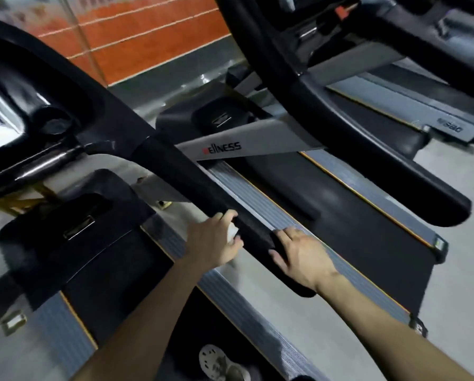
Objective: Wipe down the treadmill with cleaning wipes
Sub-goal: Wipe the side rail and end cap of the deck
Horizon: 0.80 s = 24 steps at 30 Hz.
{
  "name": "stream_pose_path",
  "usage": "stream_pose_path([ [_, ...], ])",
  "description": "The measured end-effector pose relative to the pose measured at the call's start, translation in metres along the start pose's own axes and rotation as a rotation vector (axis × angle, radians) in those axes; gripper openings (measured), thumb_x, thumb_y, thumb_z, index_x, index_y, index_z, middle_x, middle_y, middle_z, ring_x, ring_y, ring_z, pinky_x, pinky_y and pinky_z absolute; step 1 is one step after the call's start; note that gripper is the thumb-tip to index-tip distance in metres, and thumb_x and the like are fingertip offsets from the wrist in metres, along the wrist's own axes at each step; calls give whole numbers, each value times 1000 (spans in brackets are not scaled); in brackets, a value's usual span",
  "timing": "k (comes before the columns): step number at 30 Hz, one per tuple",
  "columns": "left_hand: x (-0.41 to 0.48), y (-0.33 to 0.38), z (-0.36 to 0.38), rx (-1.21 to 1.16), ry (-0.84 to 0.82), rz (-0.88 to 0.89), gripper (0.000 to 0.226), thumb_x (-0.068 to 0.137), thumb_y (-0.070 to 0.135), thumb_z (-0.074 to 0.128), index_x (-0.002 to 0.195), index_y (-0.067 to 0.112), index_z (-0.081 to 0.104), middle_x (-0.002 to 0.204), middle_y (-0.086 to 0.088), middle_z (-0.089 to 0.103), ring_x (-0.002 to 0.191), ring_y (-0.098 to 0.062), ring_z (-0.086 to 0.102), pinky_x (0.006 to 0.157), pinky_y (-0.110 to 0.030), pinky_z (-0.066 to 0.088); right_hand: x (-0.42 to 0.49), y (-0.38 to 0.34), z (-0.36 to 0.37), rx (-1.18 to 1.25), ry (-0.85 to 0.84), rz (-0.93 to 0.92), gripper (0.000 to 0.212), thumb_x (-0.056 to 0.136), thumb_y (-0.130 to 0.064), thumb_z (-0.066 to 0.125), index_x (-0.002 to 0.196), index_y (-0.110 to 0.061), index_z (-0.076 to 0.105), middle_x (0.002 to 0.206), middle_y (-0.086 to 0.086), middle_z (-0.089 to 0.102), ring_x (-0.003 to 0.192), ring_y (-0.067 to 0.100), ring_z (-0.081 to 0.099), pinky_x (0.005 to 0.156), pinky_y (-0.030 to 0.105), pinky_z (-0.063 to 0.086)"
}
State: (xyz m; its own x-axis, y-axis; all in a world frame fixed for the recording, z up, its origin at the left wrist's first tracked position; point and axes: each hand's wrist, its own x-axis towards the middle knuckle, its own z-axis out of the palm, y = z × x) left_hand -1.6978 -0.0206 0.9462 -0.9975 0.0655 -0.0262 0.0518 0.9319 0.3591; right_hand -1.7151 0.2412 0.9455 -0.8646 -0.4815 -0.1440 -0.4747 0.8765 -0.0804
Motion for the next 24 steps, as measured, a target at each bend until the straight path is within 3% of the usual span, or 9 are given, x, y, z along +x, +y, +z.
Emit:
stream_pose_path([
  [2,7,27,12,39,65,62,55,93,55,63,141,29,52,109,5,65,92,-22,70,74,-39,57,-14,11,2,23,-24,-2,60,104,-66,31,140,-22,52,122,1,64,109,28,66,89,44,57],
  [7,22,92,40,63,106,198,35,95,46,61,122,23,62,110,0,66,94,-27,69,75,-40,57,-66,56,6,77,-4,-4,57,107,-60,30,127,-19,63,118,3,66,106,28,65,90,42,55],
  [10,24,130,58,175,95,253,34,97,46,63,120,21,66,107,-1,66,93,-27,67,75,-39,56,-110,95,18,28,-3,8,45,106,-49,37,124,-19,65,118,4,67,105,29,67,88,41,55],
  [14,20,158,87,294,73,177,48,96,57,51,113,17,71,98,-6,60,84,-29,63,70,-40,54,-157,145,32,17,-47,20,34,107,-40,43,122,-18,64,117,4,64,107,30,64,92,41,52],
  [17,13,162,103,387,157,143,40,98,49,54,96,13,72,90,-8,54,74,-30,54,65,-42,48,-173,173,41,-15,-103,-34,34,108,-38,43,126,-16,63,121,6,62,113,31,63,95,41,49],
  [24,6,171,121,535,205,42,37,102,40,46,92,16,71,98,-12,59,85,-34,53,79,-46,38,-160,203,52,-87,-167,-167,30,106,-34,50,122,-15,66,118,8,64,109,31,65,93,43,50],
])
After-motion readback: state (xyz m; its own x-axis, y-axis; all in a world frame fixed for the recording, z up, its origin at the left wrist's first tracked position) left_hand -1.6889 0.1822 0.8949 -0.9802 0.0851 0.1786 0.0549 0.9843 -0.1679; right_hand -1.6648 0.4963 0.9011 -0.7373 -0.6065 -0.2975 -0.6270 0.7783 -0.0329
